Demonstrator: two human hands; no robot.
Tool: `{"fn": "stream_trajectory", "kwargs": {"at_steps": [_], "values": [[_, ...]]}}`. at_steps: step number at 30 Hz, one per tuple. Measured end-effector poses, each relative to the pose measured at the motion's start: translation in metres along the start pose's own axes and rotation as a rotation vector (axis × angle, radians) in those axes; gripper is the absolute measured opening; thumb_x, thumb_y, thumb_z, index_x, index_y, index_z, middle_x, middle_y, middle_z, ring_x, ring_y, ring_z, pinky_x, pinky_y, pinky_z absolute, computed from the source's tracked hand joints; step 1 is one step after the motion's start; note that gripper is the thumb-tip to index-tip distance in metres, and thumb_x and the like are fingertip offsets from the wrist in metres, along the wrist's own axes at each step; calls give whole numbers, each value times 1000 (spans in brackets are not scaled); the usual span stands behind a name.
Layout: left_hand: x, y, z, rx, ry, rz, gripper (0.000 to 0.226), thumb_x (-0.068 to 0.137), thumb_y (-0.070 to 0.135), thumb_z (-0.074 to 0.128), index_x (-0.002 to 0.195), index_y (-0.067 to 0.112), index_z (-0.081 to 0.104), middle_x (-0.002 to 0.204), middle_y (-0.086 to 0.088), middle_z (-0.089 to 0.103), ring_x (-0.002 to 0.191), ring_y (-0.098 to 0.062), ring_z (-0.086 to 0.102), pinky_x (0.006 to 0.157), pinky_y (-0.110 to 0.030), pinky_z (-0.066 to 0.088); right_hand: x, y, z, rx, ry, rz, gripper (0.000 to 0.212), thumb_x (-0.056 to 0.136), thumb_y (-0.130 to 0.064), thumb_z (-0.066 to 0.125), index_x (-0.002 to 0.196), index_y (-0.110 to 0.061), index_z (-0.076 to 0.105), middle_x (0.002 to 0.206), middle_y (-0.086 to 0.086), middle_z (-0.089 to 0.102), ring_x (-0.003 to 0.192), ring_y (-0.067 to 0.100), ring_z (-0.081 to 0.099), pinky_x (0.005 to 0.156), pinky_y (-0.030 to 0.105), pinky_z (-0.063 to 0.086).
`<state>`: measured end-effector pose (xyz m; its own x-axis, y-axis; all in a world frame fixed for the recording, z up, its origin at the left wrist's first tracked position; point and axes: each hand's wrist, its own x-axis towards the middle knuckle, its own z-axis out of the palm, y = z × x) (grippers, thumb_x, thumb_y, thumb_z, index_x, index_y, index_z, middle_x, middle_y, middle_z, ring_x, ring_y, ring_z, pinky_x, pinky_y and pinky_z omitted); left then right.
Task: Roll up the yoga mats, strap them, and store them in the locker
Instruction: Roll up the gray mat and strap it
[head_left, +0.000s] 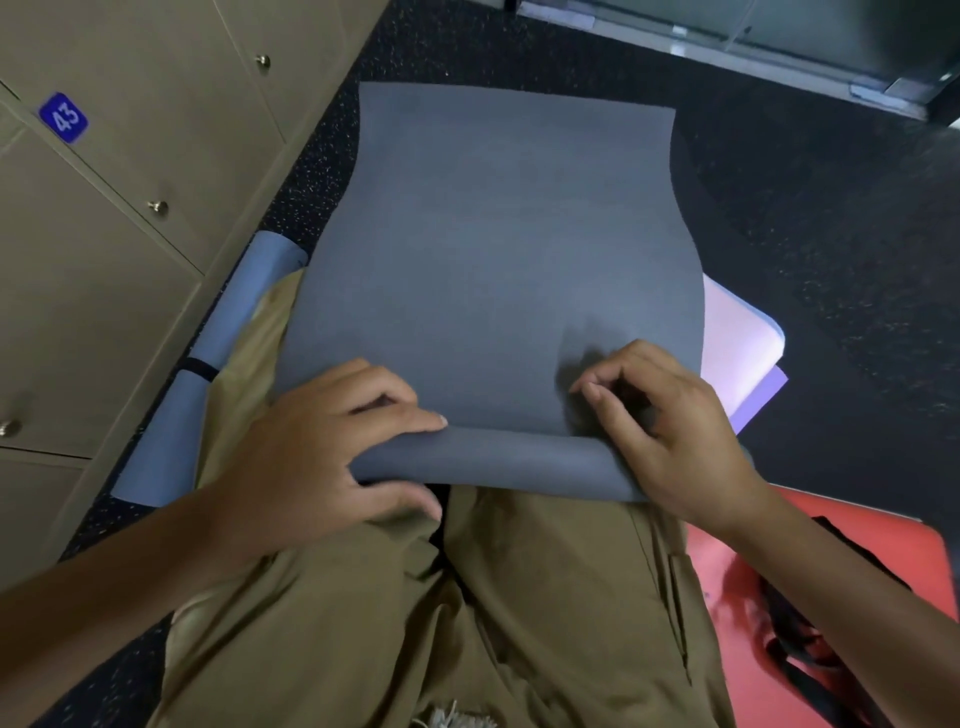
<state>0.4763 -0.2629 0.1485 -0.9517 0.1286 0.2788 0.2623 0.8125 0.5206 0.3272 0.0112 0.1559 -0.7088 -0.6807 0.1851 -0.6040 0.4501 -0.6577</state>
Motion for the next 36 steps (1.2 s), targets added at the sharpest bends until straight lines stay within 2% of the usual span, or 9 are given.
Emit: {"fn": "stream_trajectory", "kwargs": {"at_steps": [3, 9, 12, 15, 19, 24, 27, 31, 36], "values": [[2, 0, 1, 59, -30, 36, 62, 80, 68, 73, 110, 14, 79, 99, 4, 66, 82, -16, 61, 71, -33, 50, -2, -3, -1, 27, 20, -50, 15, 100, -27, 61, 95, -15, 69, 87, -5, 60, 84, 13, 58, 77, 26, 46], [14, 2, -5, 57, -119, -8, 45, 85, 62, 68, 104, 24, 81, 95, 17, 66, 81, -4, 61, 73, -16, 41, -12, -3, -9, -101, -119, -411, 55, 85, -55, 75, 106, -4, 71, 100, 7, 65, 90, 27, 62, 80, 39, 51], [21, -1, -10, -41, -186, -85, 41, 83, 66, 66, 99, 32, 81, 93, 22, 65, 81, 0, 62, 71, -13, 41, -15, -5, -8, -225, -91, -460, 54, 82, -54, 81, 104, -5, 74, 93, 7, 63, 81, 29, 60, 71, 43, 50], [32, -8, -13, -130, -272, -160, 41, 80, 72, 63, 93, 36, 80, 92, 20, 66, 79, -5, 62, 66, -22, 41, -15, -10, -10, -311, -77, -453, 43, 93, -50, 71, 101, -7, 73, 89, 5, 61, 79, 28, 57, 68, 42, 47], [46, -15, -14, -191, -329, -273, 42, 70, 77, 65, 87, 39, 71, 87, 17, 67, 75, -10, 59, 64, -19, 40, -12, -20, -7, -495, -54, -400, 44, 103, -48, 51, 97, -9, 71, 86, 5, 62, 77, 29, 58, 68, 42, 47], [44, -13, -20, -123, -231, -207, 39, 77, 71, 66, 84, 35, 56, 86, 19, 64, 64, -7, 54, 61, -12, 38, -1, -20, -8, -420, -121, -284, 41, 101, -50, 46, 101, -18, 72, 90, -4, 64, 83, 23, 58, 69, 40, 50], [38, -11, -15, 50, -112, -54, 36, 91, 63, 61, 86, 27, 57, 84, 15, 55, 66, -10, 53, 62, -21, 43, 9, -16, -13, -274, -207, -196, 41, 99, -55, 45, 106, -24, 71, 98, -14, 62, 95, 14, 52, 76, 31, 49], [24, -5, -2, 312, 78, 99, 43, 102, 48, 55, 86, 10, 68, 84, 1, 64, 69, -19, 59, 65, -26, 41, 21, -7, -16, -159, -297, -117, 41, 94, -61, 46, 105, -31, 71, 102, -20, 50, 103, 7, 43, 87, 19, 42], [15, 10, 13, 336, 186, 12, 62, 90, 66, 64, 90, 4, 71, 88, -4, 70, 79, -24, 66, 71, -33, 49, 40, 3, -22, 20, -435, 1, 37, 87, -67, 56, 97, -35, 73, 93, -12, 62, 101, 8, 49, 85, 13, 39]]}}
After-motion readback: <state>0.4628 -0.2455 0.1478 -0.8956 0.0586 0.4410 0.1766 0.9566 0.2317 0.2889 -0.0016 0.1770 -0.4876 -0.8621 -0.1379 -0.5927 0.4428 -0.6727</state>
